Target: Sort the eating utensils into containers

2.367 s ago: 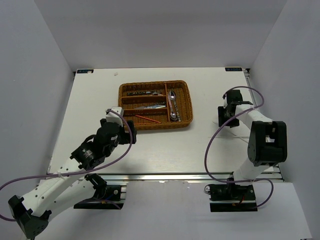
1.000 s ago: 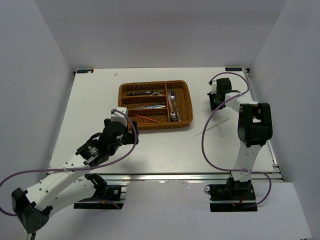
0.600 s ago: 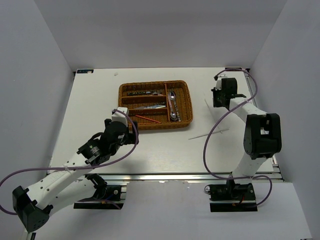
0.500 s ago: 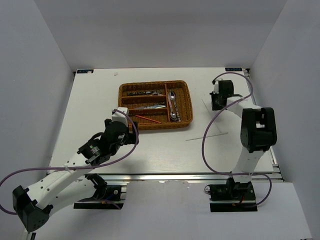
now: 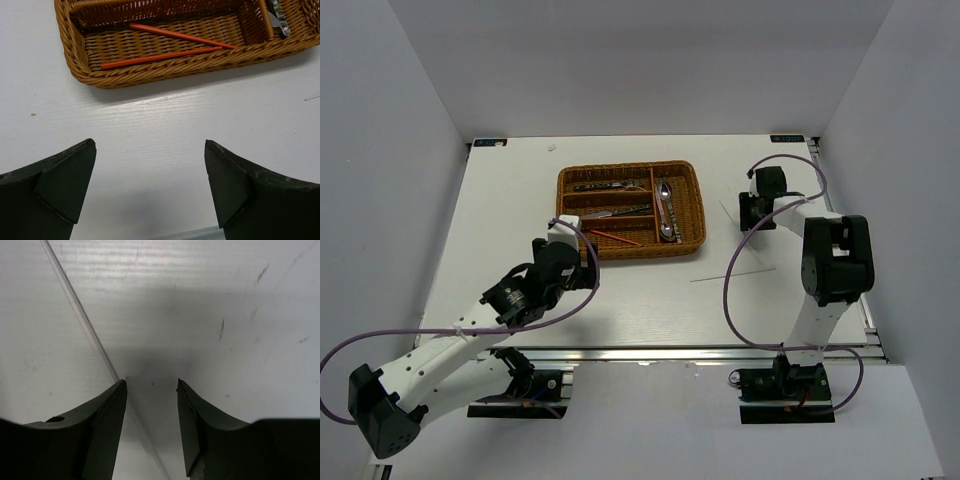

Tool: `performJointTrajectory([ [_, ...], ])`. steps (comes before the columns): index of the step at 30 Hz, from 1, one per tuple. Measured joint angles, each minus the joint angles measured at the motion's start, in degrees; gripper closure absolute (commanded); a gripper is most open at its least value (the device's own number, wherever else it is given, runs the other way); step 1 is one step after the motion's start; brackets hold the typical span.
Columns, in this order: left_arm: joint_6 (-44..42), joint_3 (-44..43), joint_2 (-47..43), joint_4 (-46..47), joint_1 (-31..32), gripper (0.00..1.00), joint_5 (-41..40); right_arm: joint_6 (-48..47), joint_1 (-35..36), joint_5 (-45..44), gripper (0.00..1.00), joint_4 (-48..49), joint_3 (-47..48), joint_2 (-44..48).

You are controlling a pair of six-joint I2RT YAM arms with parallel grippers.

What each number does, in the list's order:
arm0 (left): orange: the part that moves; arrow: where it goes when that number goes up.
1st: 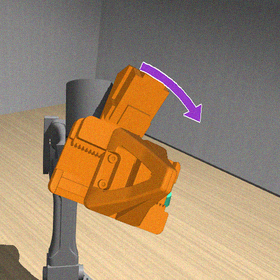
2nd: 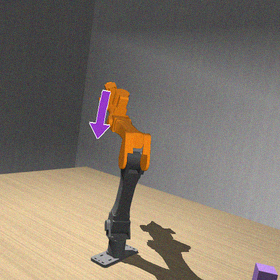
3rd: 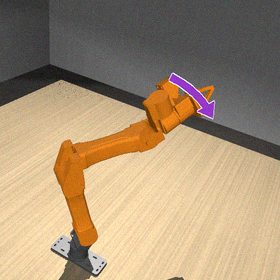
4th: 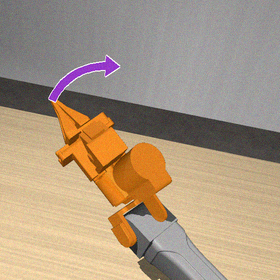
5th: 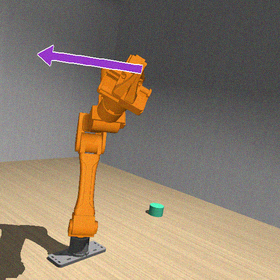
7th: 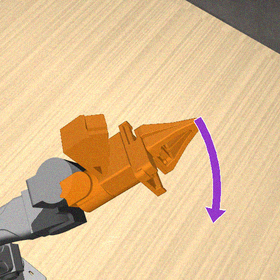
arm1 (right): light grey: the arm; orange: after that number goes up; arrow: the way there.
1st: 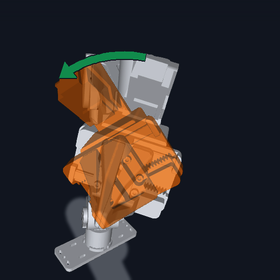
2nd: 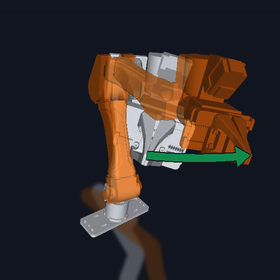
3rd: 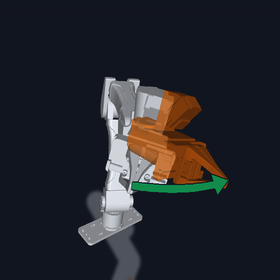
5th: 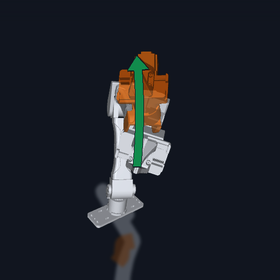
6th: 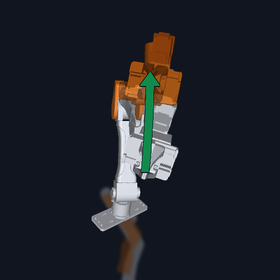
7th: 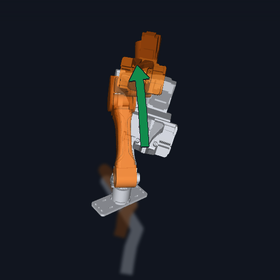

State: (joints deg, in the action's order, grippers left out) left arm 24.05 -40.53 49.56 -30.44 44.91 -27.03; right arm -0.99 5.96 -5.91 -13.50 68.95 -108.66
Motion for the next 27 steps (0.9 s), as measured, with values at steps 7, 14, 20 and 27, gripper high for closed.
performJointTrajectory([
  [7, 0.0, 0.0, 0.7, 0.0, 0.1, 0.02, -0.4, 2.1, 0.0, 1.6, 0.48, -3.7, -8.2, 10.3],
  [14, 0.0, 0.0, 1.1, 0.0, 0.2, 0.02, -0.4, 2.0, 0.0, 4.1, 0.6, -4.9, -13.5, 13.5],
  [20, 0.0, 0.0, 1.0, 0.0, 0.5, 0.02, -0.4, 1.7, 0.0, 2.2, 0.68, -4.2, -10.6, 8.7],
  [27, 0.0, 0.0, 0.8, 0.0, 1.0, 0.02, -0.4, 2.0, 0.7, 0.6, 0.87, -1.8, -9.2, 6.8],
])
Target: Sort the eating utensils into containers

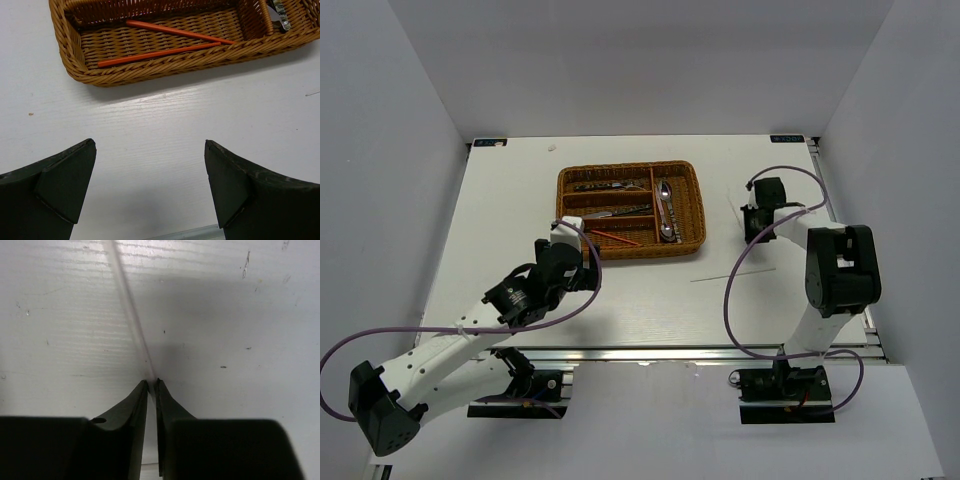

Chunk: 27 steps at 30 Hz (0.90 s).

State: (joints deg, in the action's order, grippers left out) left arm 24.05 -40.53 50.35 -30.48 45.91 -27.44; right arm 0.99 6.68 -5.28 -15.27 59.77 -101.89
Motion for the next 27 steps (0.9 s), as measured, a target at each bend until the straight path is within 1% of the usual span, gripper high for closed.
performJointTrajectory([
  [1, 0.0, 0.0, 0.0, 0.0, 0.0, 0.02, 0.0, -0.1, 0.3, -0.4, 0.9, 0.2, 0.2, -0.3],
  [2, 0.0, 0.0, 0.0, 0.0, 0.1, 0.02, 0.0, -0.3, 0.5, -0.7, 1.0, 0.4, 0.5, -0.6],
  [7, 0.0, 0.0, 0.0, 0.0, 0.1, 0.02, 0.0, -0.3, 0.7, -0.5, 1.0, 2.1, 1.1, -1.2],
  [11, 0.0, 0.0, -0.8, -0.4, 0.6, 0.02, -0.3, 0.4, 0.7, 0.7, 1.0, 3.2, -0.8, 0.5],
  [16, 0.5, 0.0, -5.4, -0.8, 0.9, 0.02, -2.2, 1.2, 0.7, 2.8, 1.0, 1.9, -4.9, 6.5],
  [20, 1.2, 0.0, -9.8, -0.8, 0.9, 0.02, -5.0, 1.8, 0.9, 3.6, 1.0, 2.2, -5.4, 12.9],
  [24, 1.7, 0.0, -10.7, -0.9, 0.9, 0.02, -7.8, 1.9, 1.5, 3.9, 1.0, 2.7, -5.3, 17.0],
  [27, 2.0, 0.0, -10.3, -1.3, 0.9, 0.02, -9.3, 1.3, 3.7, 4.8, 1.0, 2.7, -4.9, 17.3],
])
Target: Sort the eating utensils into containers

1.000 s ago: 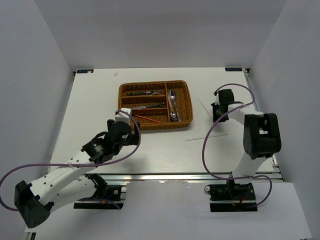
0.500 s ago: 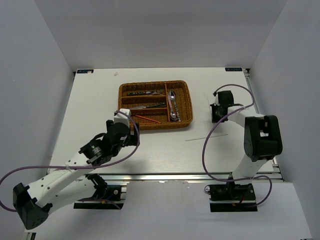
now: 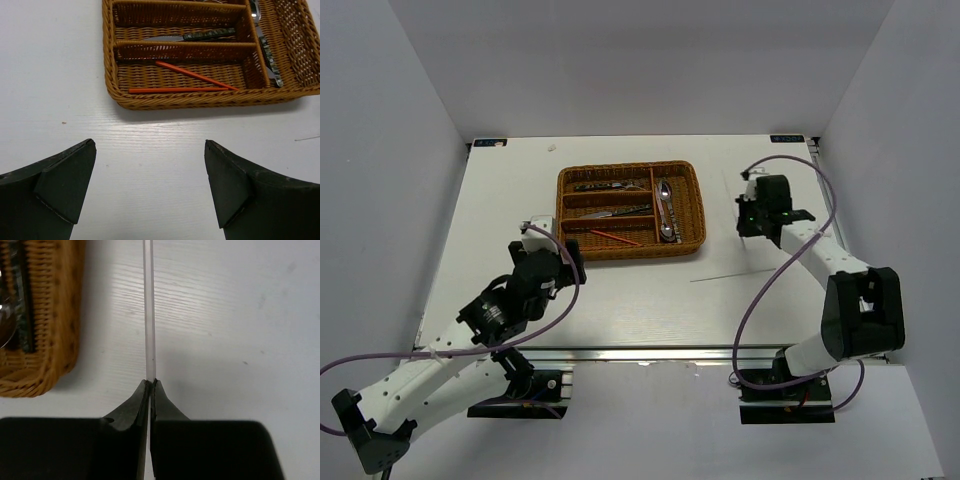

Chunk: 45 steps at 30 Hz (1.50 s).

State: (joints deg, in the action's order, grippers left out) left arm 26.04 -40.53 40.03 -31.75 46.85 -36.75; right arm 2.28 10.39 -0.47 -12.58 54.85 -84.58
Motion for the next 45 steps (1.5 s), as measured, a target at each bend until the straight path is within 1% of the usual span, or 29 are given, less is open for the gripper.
performJointTrajectory([
  [2, 0.2, 0.0, 0.0, -0.5, 0.0, 0.02, -1.2, -2.5, 4.3, 0.8, 1.0, -0.5, 1.3, -0.8],
  [4, 0.4, 0.0, -0.5, -0.9, 0.0, 0.02, -2.4, -6.3, 11.1, 1.2, 1.0, -1.2, 5.0, -3.1],
  [7, 0.5, 0.0, -1.6, -1.0, 0.0, 0.02, -3.6, -11.8, 21.3, 2.7, 1.0, -1.2, 13.9, -9.5],
  [9, 0.6, 0.0, -2.0, -1.0, 0.0, 0.02, -4.2, -14.3, 26.3, 3.6, 1.0, -1.6, 20.0, -13.8],
  [11, 0.7, 0.0, -2.0, -1.0, 0.0, 0.02, -4.7, -16.6, 29.4, 4.4, 1.0, -2.4, 25.9, -18.0],
  [12, 0.8, 0.0, -1.8, -1.0, 0.0, 0.02, -4.8, -18.3, 30.1, 4.8, 1.0, -2.4, 28.3, -19.8],
  [16, 0.8, 0.0, -1.2, -1.1, 0.0, 0.02, -4.8, -25.7, 33.6, 6.8, 1.0, -3.1, 32.2, -24.0],
  [21, 0.8, 0.0, -1.3, -1.2, 0.0, 0.02, -4.9, -34.4, 36.0, 8.2, 1.0, -6.1, 37.6, -31.2],
  [24, 0.8, 0.0, -1.7, -1.2, 0.0, 0.02, -4.8, -37.7, 36.1, 8.2, 1.0, -8.3, 37.5, -32.6],
  [27, 0.8, 0.0, -1.8, -1.2, 0.0, 0.02, -4.8, -40.0, 35.8, 8.1, 1.0, -7.9, 36.4, -32.4],
  [35, 0.8, 0.0, -1.2, -1.2, 0.0, 0.02, -4.8, -43.2, 35.3, 7.7, 1.0, -8.0, 32.7, -32.2],
  [36, 0.8, 0.0, -1.2, -1.2, 0.0, 0.02, -4.8, -43.4, 35.3, 7.8, 0.86, -8.0, 32.6, -32.2],
  [37, 0.8, 0.0, -1.2, -1.2, 0.0, 0.02, -4.8, -43.4, 35.3, 7.7, 0.79, -8.0, 32.6, -32.2],
  [38, 0.8, 0.0, -1.2, -1.2, 0.0, 0.02, -4.8, -43.4, 35.3, 7.7, 0.68, -7.9, 32.6, -32.0],
  [39, 0.8, 0.0, -1.1, -1.2, 0.0, 0.02, -4.8, -43.4, 35.3, 7.8, 0.49, -7.9, 32.6, -32.0],
  [40, 0.8, 0.0, -1.1, -1.2, 0.0, 0.02, -4.8, -43.1, 35.3, 7.9, 0.47, -7.9, 32.6, -31.8],
  [41, 0.8, 0.0, -1.1, -1.2, 0.0, 0.02, -4.8, -43.5, 35.2, 7.6, 0.47, -7.0, 32.6, -31.5],
  [42, 0.8, 0.0, -1.1, -1.2, 0.0, 0.02, -4.8, -43.3, 35.0, 8.0, 0.44, -6.8, 32.6, -30.9],
  [44, 0.8, 0.0, -1.1, -1.2, 0.0, 0.02, -4.7, -42.6, 34.8, 8.2, 0.42, -6.5, 32.1, -28.9],
  [45, 0.8, 0.0, -1.1, -1.2, 0.0, 0.02, -4.7, -41.9, 34.6, 8.2, 0.39, -6.0, 31.6, -27.6],
])
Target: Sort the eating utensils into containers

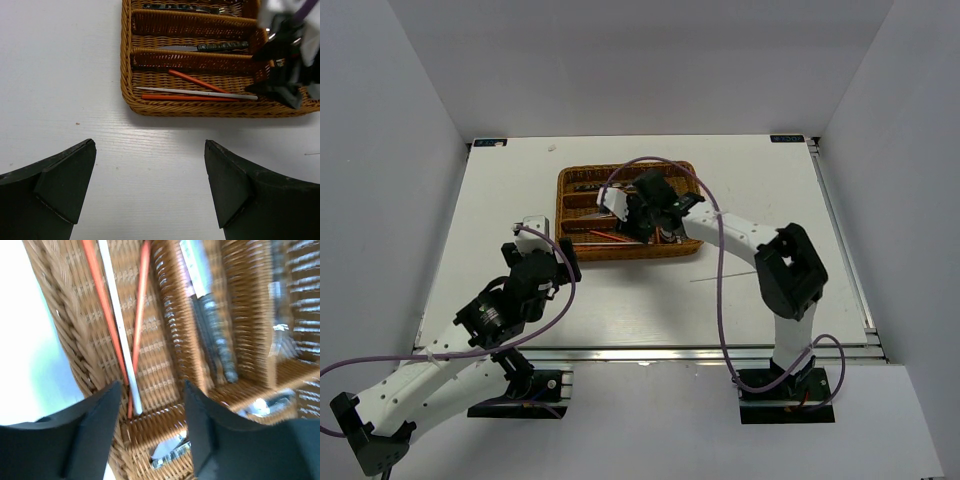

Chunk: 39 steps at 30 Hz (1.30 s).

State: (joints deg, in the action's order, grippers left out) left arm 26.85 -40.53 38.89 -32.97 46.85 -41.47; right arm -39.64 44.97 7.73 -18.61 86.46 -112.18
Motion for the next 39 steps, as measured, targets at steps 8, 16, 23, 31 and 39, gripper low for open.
performJointTrajectory([
  [8, 0.0, 0.0, 0.0, 0.0, 0.0, 0.02, 0.4, 8.1, -6.8, -2.2, 0.11, 5.7, -12.8, 19.8],
  [16, -0.5, 0.0, -0.1, 0.5, 0.0, 0.02, 2.3, 18.4, -15.3, -8.9, 0.11, 6.3, -35.8, 32.0],
  [23, -0.9, 0.0, 0.0, 1.2, 0.0, 0.02, 4.9, 50.0, -17.3, -32.7, 0.11, 5.6, -38.2, 31.9],
  [31, -1.1, 0.0, 0.0, 1.4, 0.0, 0.02, 6.5, 94.7, -18.6, -45.6, 0.14, -17.6, -29.2, 24.9],
  [39, -1.1, 0.0, 0.0, 1.7, 0.1, 0.02, 7.8, 131.3, -18.8, -47.7, 0.19, -38.0, -25.9, 22.2],
])
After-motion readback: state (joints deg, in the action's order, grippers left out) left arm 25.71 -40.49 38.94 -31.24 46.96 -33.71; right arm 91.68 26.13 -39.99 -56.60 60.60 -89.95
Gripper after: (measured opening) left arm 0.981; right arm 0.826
